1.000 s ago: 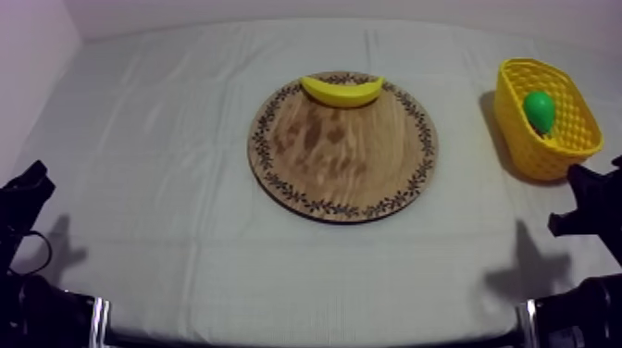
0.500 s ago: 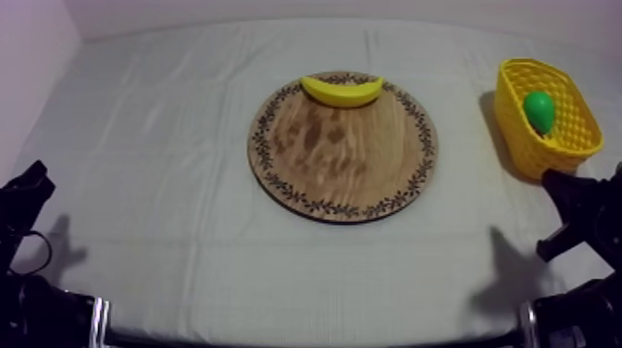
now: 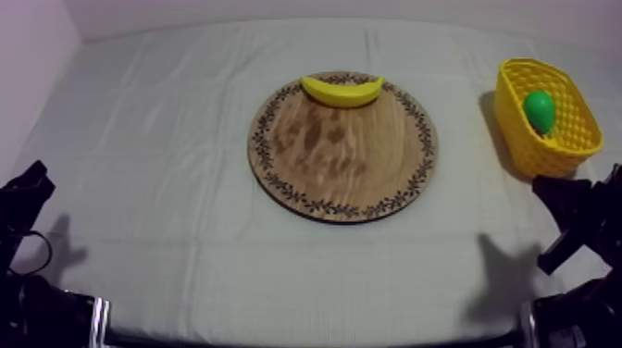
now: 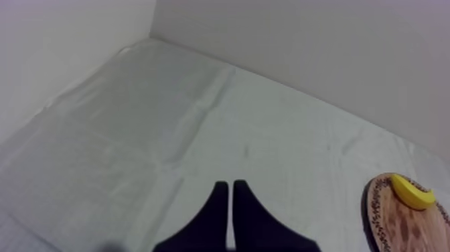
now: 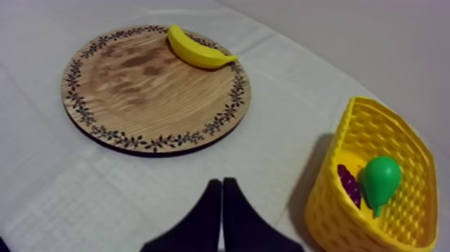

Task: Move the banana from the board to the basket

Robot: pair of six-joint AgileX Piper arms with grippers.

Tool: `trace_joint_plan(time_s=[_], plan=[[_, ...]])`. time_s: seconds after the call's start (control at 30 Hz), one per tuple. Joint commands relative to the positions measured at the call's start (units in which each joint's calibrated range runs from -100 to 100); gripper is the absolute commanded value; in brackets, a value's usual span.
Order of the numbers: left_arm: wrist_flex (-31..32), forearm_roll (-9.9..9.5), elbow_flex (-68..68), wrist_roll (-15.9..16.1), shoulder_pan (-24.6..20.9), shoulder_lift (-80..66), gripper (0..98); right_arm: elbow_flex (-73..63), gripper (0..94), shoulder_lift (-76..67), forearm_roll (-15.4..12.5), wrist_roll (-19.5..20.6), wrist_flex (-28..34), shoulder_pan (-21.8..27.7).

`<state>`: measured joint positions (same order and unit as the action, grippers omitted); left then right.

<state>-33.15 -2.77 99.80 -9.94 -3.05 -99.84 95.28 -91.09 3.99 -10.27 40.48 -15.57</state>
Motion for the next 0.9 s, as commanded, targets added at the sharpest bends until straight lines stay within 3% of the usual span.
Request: trace_joint_plan(time_s=[0.0, 0.2, 0.4, 0.87], plan=[[0.01, 0.01, -0.02, 0.0, -0.02, 0.02, 0.1, -5.19, 0.8, 7.4, 3.93, 3.12, 1.12, -1.72], [0.01, 0.01, -0.02, 0.0, -0.02, 0.02, 0.1, -24.96, 0.8, 25.45, 7.23, 4.74, 10.67, -4.56], [0.01, 0.01, -0.02, 0.0, -0.02, 0.02, 0.1, -43.55, 0.8, 41.77, 6.59, 2.06, 22.04, -5.95], [0.01, 0.01, -0.02, 0.0, -0.02, 0.02, 0.1, -79.63, 0.7, 73.87, -1.17, -17.38, 41.74, -3.35]])
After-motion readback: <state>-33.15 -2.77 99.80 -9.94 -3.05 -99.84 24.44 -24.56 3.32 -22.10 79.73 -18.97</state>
